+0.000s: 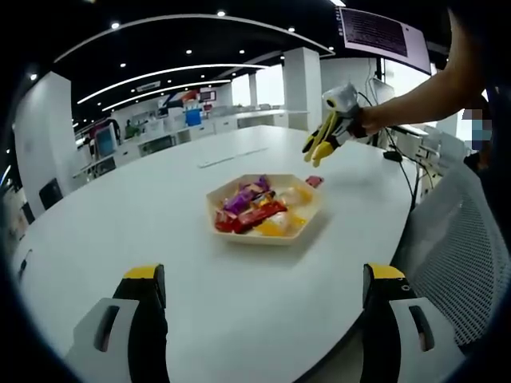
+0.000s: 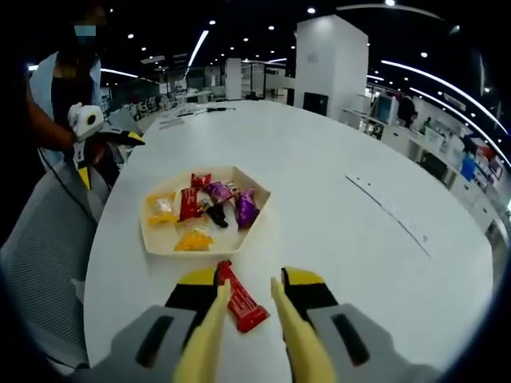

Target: Place the target food into the container with the food tongs after gripping and lifting it, then release it inside without dropping or visibly crushing the food.

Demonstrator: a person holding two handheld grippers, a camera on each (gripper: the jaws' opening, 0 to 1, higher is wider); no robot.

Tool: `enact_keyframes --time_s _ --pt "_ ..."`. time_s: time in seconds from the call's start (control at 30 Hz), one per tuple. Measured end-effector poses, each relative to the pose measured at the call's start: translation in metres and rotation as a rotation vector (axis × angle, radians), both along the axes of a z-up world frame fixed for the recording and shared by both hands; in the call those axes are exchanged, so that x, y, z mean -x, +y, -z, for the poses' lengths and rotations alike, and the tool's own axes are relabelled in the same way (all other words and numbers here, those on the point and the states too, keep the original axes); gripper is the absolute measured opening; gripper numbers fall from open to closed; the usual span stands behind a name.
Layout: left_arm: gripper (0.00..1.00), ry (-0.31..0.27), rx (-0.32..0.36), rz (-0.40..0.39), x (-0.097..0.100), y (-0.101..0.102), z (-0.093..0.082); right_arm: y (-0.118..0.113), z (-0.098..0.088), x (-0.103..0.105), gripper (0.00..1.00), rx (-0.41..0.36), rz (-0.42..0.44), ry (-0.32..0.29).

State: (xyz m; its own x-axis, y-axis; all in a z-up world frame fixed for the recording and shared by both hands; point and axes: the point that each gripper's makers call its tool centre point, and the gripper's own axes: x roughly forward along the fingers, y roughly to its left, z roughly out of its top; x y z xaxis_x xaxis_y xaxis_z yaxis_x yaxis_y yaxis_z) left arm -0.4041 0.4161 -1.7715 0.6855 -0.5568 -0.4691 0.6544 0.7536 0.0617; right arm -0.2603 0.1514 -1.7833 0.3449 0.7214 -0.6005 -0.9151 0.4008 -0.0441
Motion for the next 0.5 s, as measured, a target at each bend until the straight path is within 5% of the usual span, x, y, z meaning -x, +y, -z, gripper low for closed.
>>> enact_keyframes --time_s 0.5 --pt "1.0 0.013 -0.003 -0.003 0.001 0.0 0.002 0.009 0.032 0.008 0.3 0.084 -0.087 0.014"
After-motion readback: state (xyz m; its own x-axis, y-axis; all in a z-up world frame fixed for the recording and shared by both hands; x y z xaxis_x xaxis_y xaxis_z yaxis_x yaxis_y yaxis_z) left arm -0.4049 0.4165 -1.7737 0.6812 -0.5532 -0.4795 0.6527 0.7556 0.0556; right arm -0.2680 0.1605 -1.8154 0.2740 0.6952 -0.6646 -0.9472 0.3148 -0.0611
